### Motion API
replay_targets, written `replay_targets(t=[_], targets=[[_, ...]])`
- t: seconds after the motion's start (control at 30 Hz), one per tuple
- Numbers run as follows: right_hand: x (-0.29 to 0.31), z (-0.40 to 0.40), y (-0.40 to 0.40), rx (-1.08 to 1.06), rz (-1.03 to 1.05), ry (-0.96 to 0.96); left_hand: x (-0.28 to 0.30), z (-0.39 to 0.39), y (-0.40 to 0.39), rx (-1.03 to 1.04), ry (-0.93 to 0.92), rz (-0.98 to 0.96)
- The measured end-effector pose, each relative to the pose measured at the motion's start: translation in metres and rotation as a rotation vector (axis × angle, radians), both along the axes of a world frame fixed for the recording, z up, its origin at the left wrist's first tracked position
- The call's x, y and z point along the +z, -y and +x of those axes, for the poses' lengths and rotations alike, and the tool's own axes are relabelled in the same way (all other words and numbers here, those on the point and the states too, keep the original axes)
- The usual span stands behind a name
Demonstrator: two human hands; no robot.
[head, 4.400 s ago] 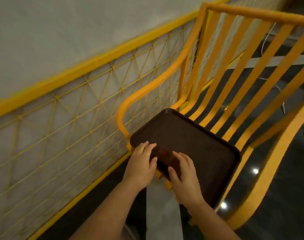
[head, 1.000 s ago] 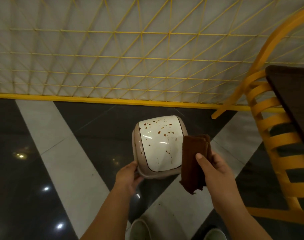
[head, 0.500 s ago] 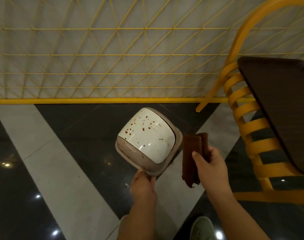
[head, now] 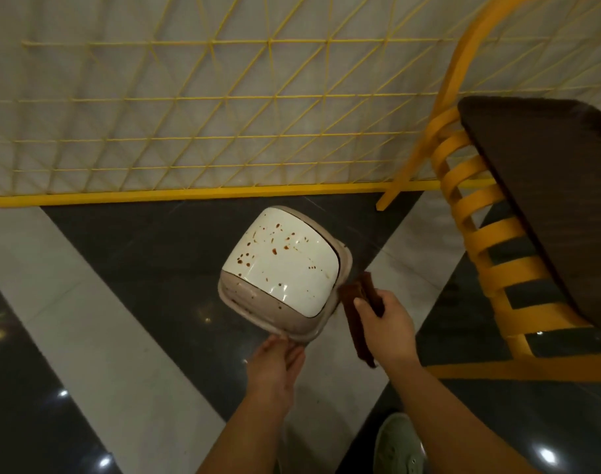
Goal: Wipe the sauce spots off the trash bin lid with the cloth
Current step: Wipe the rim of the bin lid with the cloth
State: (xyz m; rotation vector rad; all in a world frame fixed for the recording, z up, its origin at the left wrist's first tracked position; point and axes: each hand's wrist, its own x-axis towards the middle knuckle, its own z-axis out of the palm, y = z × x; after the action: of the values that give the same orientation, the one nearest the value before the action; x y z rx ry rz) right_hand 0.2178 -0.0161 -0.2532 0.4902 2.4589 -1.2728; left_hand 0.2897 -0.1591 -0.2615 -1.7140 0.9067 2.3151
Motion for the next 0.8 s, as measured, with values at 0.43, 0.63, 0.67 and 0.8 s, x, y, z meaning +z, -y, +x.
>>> replay_targets(t=[0.43, 0.63, 0.67, 0.8], targets=[[-0.035, 0.026, 0.030, 0.199, 0.124, -0.317, -0.017, 0.003, 0.001, -0.154, -0.121, -0.156], [-0.038, -0.002, 0.018, 0.213, 0.166, -0.322, -0.016, 0.003, 0.007, -0.200, -0.144, -0.150], [-0.037, -0.005, 0.020, 0.182, 0.171, -0.318, -0.015, 0.002, 0.007, -0.197, -0.143, -0.149], [-0.040, 0.032, 0.033, 0.207, 0.137, -0.376, -0.015, 0.003, 0.005, -0.194, -0.154, -0.170]])
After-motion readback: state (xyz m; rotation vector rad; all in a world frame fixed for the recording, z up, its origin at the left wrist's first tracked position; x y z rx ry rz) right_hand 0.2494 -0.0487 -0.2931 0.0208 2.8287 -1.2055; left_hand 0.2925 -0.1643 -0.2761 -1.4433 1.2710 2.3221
